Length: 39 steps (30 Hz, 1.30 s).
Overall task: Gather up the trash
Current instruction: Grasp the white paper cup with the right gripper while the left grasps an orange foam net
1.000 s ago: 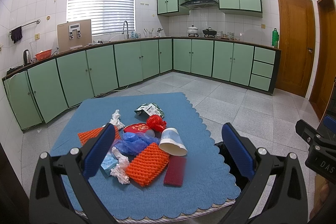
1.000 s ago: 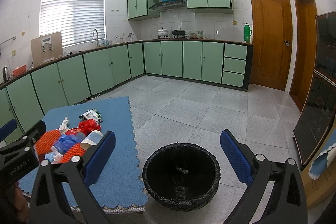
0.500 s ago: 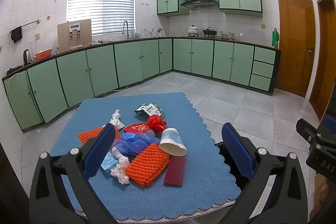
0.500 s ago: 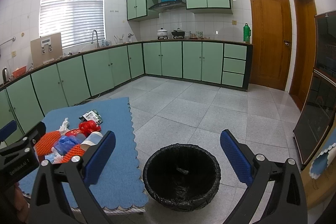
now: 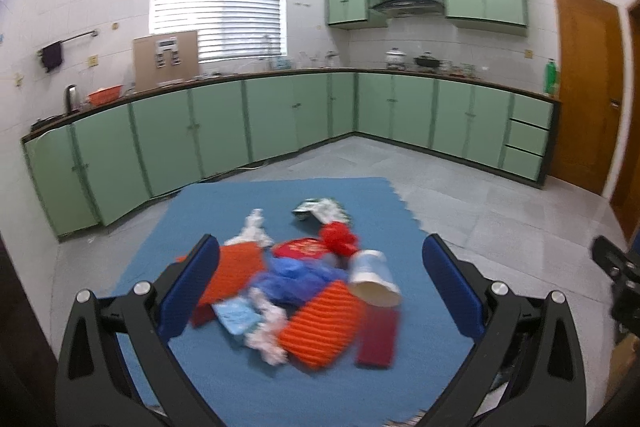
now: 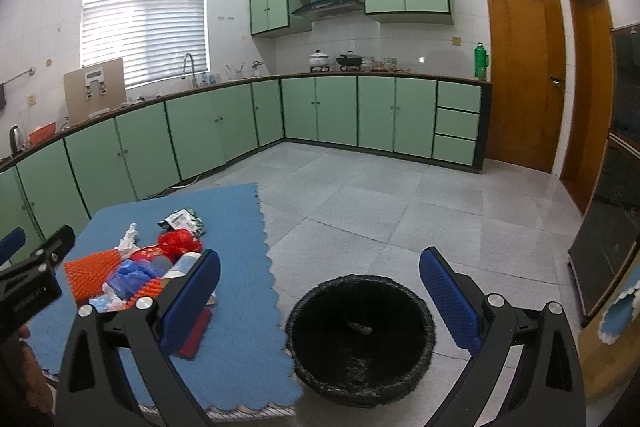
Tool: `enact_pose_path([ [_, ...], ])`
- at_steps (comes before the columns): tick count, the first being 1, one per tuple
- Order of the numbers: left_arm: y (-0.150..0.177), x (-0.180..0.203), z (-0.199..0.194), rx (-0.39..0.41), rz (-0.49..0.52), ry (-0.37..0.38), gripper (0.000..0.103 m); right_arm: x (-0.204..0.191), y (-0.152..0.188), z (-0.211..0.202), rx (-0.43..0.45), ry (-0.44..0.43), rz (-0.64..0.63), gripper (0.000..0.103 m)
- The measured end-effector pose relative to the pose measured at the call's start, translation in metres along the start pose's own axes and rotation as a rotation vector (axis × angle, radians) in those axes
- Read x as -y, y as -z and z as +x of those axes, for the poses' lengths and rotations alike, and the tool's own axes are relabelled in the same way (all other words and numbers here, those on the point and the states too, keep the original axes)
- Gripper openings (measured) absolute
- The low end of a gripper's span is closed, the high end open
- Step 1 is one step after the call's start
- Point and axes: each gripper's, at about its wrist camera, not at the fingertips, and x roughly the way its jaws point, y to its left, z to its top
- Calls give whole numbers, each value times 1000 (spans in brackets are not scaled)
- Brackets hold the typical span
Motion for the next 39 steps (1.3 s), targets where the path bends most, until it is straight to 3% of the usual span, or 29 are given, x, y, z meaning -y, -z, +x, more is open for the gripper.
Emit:
enact_pose_path([
  [8,7,-66,36,-29,-17,-152,98,-47,5,40,-18,-65,-17,97],
  [25,51,-126,106,-181,-25,-182,98,-152,53,144,-149,-148,-139,97],
  [30,55,-136,116,-193,-23,-199,98,-161,59,166,-214,-181,-100,97],
  [39,56,-142,135,-202,-28,-201,98,-180,63,210,-301,-152,-100,97],
])
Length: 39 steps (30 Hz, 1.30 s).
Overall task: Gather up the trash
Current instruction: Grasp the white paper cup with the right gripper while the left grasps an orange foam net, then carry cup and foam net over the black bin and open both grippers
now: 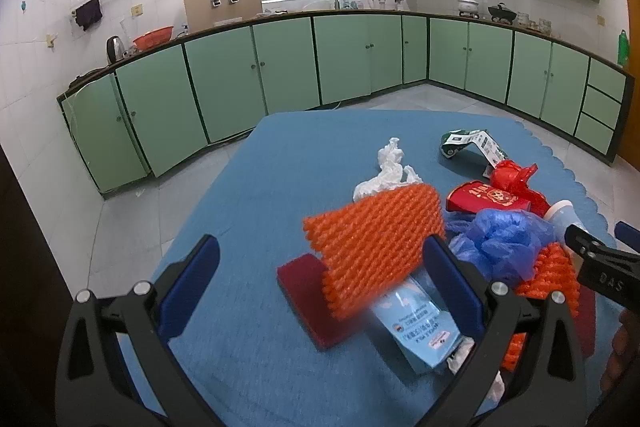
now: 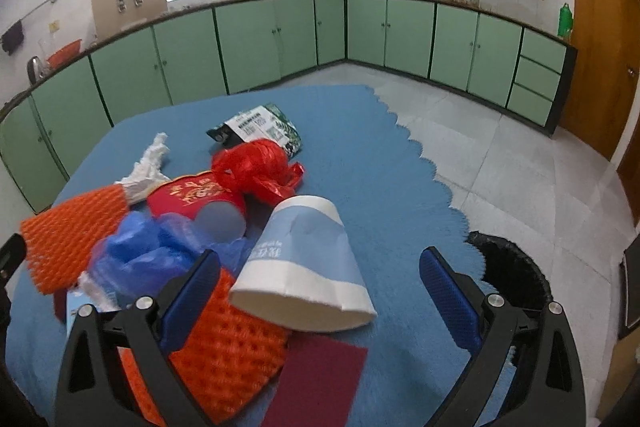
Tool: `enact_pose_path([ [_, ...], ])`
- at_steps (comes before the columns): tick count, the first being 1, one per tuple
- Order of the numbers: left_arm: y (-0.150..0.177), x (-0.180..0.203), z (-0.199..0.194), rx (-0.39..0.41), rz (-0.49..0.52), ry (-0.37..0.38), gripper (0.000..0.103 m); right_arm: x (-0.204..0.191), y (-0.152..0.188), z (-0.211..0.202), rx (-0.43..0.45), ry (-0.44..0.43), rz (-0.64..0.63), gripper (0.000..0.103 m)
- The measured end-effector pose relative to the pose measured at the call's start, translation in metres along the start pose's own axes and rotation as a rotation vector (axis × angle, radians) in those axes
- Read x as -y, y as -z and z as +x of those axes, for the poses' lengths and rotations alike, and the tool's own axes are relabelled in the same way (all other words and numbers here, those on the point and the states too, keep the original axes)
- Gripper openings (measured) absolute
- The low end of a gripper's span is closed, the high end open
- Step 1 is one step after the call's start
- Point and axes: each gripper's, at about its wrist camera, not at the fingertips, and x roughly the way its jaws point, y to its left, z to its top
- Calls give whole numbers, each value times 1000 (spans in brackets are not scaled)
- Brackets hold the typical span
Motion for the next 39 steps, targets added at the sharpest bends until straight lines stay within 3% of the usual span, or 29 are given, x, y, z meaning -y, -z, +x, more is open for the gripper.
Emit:
enact_pose_path([
  [8,-1,4,18,-23,1,12,98,3,-1,17,-62,-33,13,93],
  [13,0,8,24,-35,-1,29,98,6,1,22,-106,-92,24,72],
  [14,0,10,25,-37,1,32,98,6,2,22,-116,-111,24,72],
  [18,2,12,28,-48,2,49,98,7,2,19,-110,-135,16,65],
  [22,4,14,29,-44,10,60,94,10,-2,8,-76,-162,15,46],
  [24,5,16,31,-53,15,81,78,8,-5,5,-76,-172,-1,42],
  [28,7,19,37,-92,5,116,62,6,-5,3,-76,-186,-12,38],
  [33,7,21,36,-94,1,130,25,4,-4,-1,-66,-191,-40,31],
  [36,5,21,31,-81,-5,138,11,7,-5,-5,-62,-204,-20,28],
  [39,2,23,25,-61,-4,134,6,11,-7,-7,-53,-204,-13,27],
])
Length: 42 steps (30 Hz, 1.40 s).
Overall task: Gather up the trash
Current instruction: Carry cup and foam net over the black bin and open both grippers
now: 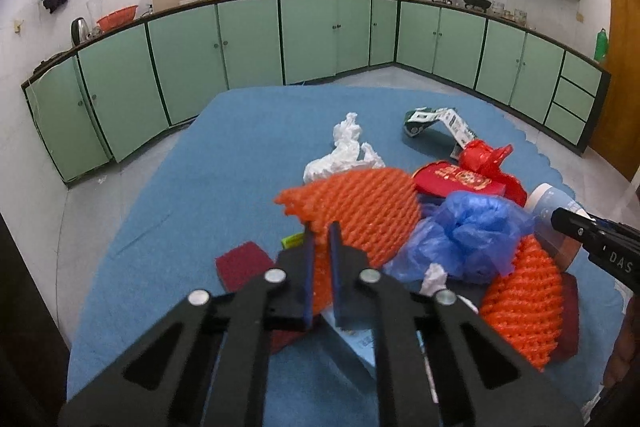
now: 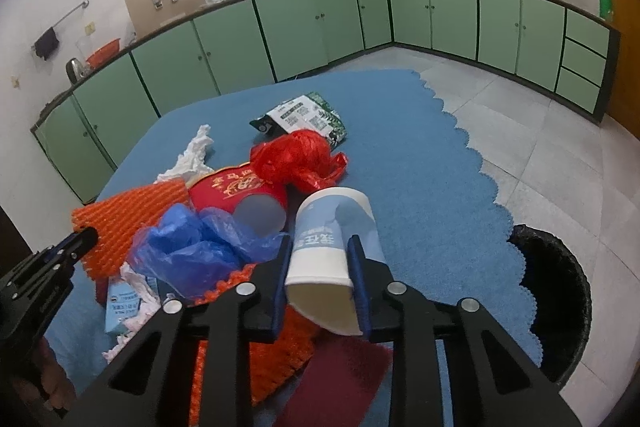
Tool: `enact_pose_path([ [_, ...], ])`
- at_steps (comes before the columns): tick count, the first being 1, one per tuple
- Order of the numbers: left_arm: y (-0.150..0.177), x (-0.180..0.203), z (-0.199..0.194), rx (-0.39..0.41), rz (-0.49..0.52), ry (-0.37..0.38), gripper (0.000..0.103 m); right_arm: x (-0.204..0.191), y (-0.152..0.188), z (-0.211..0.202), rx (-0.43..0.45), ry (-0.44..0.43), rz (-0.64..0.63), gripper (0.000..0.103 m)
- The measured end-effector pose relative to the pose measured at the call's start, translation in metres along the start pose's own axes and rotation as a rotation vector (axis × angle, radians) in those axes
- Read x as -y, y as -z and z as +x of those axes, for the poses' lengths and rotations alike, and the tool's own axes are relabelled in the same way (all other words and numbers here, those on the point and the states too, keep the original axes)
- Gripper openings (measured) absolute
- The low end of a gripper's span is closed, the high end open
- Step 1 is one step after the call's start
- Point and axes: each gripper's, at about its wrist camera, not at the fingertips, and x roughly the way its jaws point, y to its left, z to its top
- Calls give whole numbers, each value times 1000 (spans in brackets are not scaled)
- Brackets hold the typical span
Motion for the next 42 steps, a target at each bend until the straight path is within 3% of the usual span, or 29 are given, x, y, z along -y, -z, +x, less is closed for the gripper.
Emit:
enact_pose_path([
  [8,-19,2,-33,114,-25,-25,5,4,-10,-25,63,-17,7,26],
  [16,-40,32,-62,200,-4,47,5,13,-24,-70,163,-24,21,26],
  [24,-44,102,-70,227,67,181,5,47,-28,-108,227,38,40,26],
  [30,-42,164,-64,209,116,292,5,96,-25,-131,257,122,88,26],
  [42,-20,287,-32,136,214,457,5,203,-3,-135,222,259,191,26],
])
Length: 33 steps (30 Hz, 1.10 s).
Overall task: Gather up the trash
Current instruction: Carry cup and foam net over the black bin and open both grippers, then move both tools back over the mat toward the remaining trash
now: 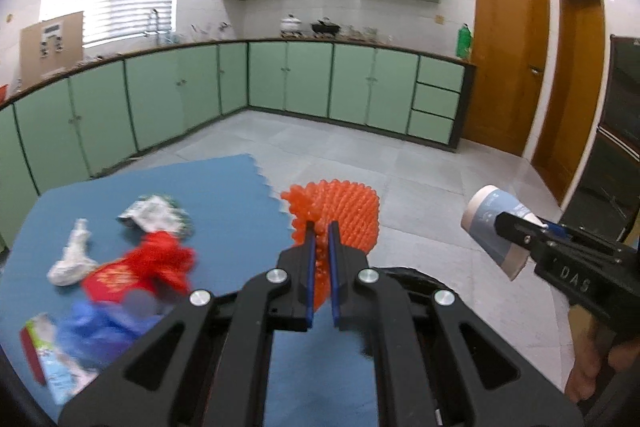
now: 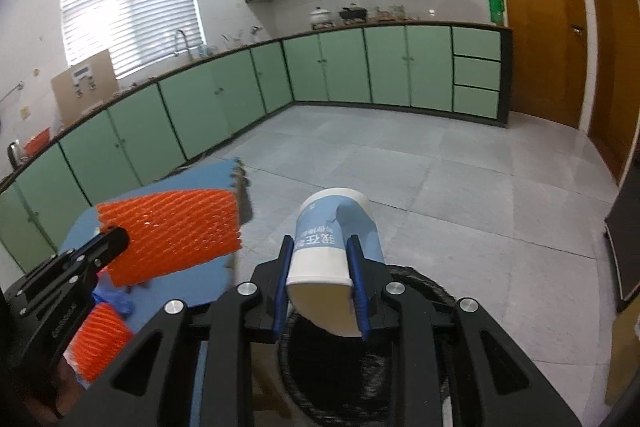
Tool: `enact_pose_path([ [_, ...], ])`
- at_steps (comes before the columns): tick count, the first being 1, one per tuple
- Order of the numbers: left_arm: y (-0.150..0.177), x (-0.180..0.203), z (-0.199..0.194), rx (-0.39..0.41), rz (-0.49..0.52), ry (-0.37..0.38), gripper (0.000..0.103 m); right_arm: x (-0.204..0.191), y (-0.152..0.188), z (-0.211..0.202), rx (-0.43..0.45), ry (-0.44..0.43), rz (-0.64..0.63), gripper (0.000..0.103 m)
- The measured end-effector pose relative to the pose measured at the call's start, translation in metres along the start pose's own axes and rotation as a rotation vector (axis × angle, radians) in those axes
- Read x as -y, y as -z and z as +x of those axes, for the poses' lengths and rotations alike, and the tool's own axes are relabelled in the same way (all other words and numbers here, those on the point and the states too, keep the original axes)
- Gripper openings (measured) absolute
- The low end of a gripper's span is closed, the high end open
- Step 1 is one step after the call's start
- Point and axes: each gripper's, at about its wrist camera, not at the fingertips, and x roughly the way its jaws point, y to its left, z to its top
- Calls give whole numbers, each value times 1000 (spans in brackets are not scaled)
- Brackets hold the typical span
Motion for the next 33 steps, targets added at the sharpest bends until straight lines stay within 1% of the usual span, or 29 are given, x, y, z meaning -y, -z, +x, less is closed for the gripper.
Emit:
enact_pose_path([
  [3,2,18,27,-35,7,20,5,20,4,13,-21,22,11,26],
  [6,4,26,48,-66,6,33,5,37,5,23,-35,37,28,26],
  [11,7,36,75,-88,13,41,5,56,13,42,-47,43,44,27],
  [14,8,39,87,-95,13,45,8,62,19,52,-58,38,49,33],
  [16,9,38,94,-102,12,45,20,66,23,60,-68,37,50,39],
  [17,9,38,96,-104,12,44,35,68,24,64,-69,44,55,43],
  [18,10,37,98,-109,11,43,47,70,27,64,-76,46,61,50],
  [20,11,36,98,-111,10,49,48,76,30,69,-87,51,82,55],
  [21,10,35,96,-110,9,53,50,79,31,70,-89,60,89,63],
  [22,10,34,95,-107,7,56,52,81,32,70,-90,70,94,75],
  [23,9,31,92,-99,5,54,57,82,33,68,-85,87,103,81],
  [25,8,25,84,-79,3,43,62,82,35,62,-63,117,116,96],
  [26,7,22,80,-71,1,38,64,81,36,58,-50,135,117,98],
  [28,6,13,71,-57,-7,29,69,72,36,50,-33,155,101,98],
  [30,6,0,58,-43,-20,5,71,64,34,45,-27,152,87,98],
  [33,4,-19,38,-31,-31,-36,72,45,32,35,-8,124,73,98],
])
